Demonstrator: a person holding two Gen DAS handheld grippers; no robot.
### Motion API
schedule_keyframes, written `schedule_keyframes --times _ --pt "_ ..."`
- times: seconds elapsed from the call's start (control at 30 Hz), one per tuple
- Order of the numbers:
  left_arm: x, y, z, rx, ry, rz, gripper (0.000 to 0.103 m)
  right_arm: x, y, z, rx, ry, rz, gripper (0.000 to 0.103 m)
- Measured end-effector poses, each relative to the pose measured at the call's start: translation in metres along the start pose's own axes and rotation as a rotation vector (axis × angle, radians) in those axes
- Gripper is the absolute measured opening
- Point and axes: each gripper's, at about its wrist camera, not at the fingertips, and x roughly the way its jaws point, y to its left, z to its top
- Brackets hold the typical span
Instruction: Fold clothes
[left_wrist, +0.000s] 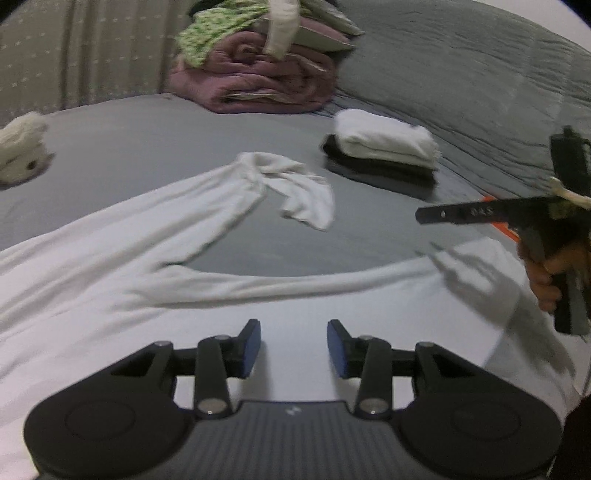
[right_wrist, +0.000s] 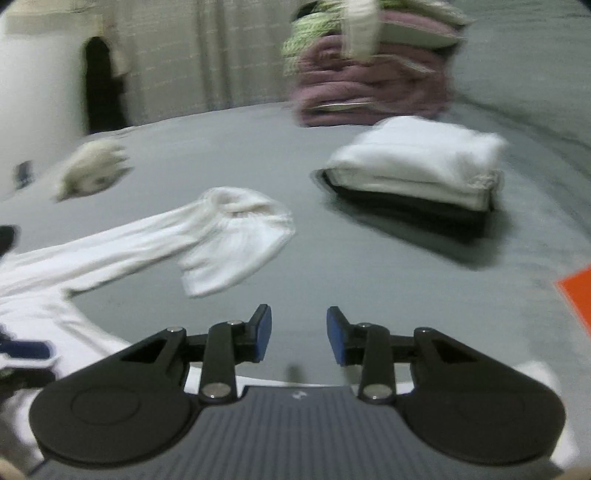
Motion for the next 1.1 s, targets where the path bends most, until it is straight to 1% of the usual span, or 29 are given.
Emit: schedule_keyframes --times 0.17,0.33,0.4,0.47,0.6,0.77,0.83,0.87,0.9,0.97,1.03,1.1 --pt "0.003 0.023 -0.002 -0.038 0.007 0.040 0.041 0.019 0.045 0.007 -0.055 0.034 0.173 0.037" --pt "0.002 0.030 -0.003 -0.048 0.011 0.031 0.041 0.033 0.085 0.011 -0.120 0.069 0.341 0.037" --pt "0.002 0.029 -0.005 -0.033 0.015 0.034 0.041 0.037 0.100 0.012 -0.158 0.080 0.384 0.037" --pt "0.003 0.027 -0.007 -0.017 0.018 0.038 0.041 0.041 0.111 0.011 -0.180 0.090 0.401 0.037" --pt "0.003 0.027 -0.011 -0.003 0.016 0.035 0.042 0.052 0.122 0.013 -0.180 0.113 0.417 0.037" --pt "0.002 0.028 -0.012 -0.002 0.015 0.028 0.042 0.064 0.125 0.010 -0.172 0.152 0.448 0.037" --pt "0.003 0.028 -0.013 0.000 0.014 0.027 0.042 0.066 0.127 0.009 -0.177 0.157 0.454 0.036" --pt "0.003 0.028 -0.013 0.001 0.015 0.027 0.043 0.067 0.129 0.009 -0.181 0.157 0.456 0.028" --pt "0.003 0.028 -0.013 0.003 0.015 0.026 0.043 0.068 0.130 0.008 -0.185 0.157 0.458 0.015" --pt "0.003 0.027 -0.013 0.006 0.015 0.026 0.044 0.068 0.133 0.008 -0.195 0.153 0.458 0.005" --pt "0.004 0.026 -0.013 0.011 0.016 0.025 0.046 0.066 0.136 0.008 -0.219 0.127 0.425 0.003" --pt "0.004 0.025 -0.013 0.016 0.017 0.025 0.047 0.064 0.139 0.008 -0.242 0.089 0.348 0.002"
